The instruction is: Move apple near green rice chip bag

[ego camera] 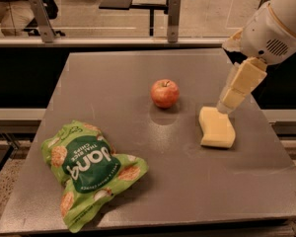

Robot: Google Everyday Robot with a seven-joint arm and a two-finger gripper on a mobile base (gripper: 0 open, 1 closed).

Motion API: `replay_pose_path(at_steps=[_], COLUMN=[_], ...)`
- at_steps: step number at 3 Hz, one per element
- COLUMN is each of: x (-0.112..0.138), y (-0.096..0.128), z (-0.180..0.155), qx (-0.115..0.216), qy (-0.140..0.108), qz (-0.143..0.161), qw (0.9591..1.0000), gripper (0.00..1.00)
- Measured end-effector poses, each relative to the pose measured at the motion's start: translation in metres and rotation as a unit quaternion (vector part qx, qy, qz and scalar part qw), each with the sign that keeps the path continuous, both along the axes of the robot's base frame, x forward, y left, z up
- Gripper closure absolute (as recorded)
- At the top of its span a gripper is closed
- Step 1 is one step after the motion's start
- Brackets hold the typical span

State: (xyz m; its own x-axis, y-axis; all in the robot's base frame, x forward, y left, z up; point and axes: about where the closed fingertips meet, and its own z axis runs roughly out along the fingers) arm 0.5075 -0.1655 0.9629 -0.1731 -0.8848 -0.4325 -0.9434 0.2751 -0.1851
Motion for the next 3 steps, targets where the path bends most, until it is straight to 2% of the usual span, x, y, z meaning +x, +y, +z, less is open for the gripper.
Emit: replay_pose_path(at_steps=[1, 2, 3], x=[0.022, 0.043, 0.052], y=[0.028, 0.068, 0.086], z=[-0.024, -0.056, -0.075], qx=[0.022, 0.027, 0.022], qy=[0.018, 0.035, 0.044], qz=[0.004, 0.006, 0.006], qw=[0.9996, 0.999, 0.9988], gripper=[0.0, 0.0, 0.0])
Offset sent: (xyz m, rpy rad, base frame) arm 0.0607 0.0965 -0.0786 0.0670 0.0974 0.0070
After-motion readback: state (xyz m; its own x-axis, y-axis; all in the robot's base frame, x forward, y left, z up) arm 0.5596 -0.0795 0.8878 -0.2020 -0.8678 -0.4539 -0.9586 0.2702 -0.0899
